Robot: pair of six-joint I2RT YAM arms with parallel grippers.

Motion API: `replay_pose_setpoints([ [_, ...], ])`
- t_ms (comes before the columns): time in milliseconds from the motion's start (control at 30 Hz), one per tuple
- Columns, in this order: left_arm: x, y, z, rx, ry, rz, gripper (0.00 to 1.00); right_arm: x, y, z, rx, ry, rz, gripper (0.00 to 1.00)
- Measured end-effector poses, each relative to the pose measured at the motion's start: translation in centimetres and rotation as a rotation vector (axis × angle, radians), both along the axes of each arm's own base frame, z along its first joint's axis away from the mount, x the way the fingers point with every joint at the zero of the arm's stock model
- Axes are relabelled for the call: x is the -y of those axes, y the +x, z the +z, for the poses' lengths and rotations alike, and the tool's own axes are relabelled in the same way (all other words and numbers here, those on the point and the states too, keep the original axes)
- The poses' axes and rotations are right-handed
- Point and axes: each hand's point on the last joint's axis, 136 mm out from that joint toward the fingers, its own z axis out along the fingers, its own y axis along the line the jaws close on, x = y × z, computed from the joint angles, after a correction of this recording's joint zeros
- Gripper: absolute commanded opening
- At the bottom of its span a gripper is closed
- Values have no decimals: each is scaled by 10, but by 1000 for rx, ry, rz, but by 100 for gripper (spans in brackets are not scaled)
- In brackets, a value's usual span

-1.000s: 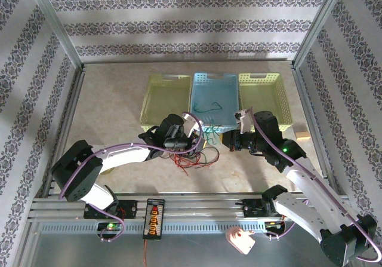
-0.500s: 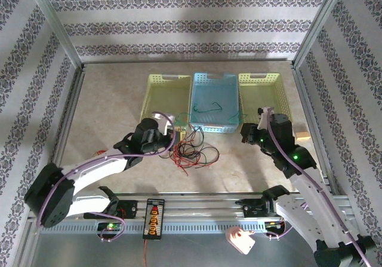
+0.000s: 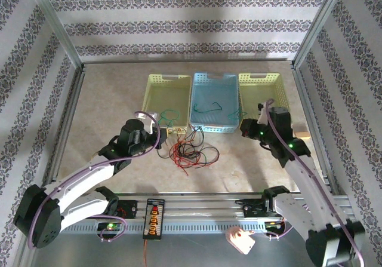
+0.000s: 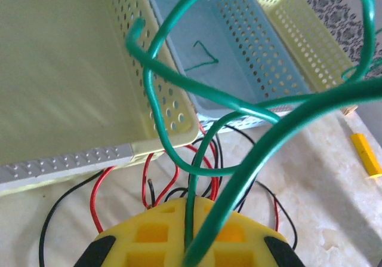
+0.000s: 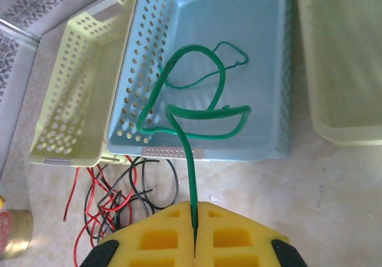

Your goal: Untangle the cables

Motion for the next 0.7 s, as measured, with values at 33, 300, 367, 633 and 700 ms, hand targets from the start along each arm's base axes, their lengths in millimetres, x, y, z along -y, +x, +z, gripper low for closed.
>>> replay_pose_setpoints([
  [33, 1, 0, -4, -13, 4, -4, 0, -3, 5, -5, -15, 7, 6, 0],
  [300, 8, 7, -23, -90, 15, -2, 0, -22, 54, -36, -99, 62, 18, 33],
  [367, 11, 11, -20, -89, 10, -4, 0, -27, 60, -36, -95, 68, 22, 41],
  [633, 21, 20, -9, -82, -9, -26, 0, -27, 67, -20, -34, 69, 10, 48],
  [700, 27, 25, -10, -97, -7, -36, 0, -25, 65, -11, -8, 69, 5, 48],
])
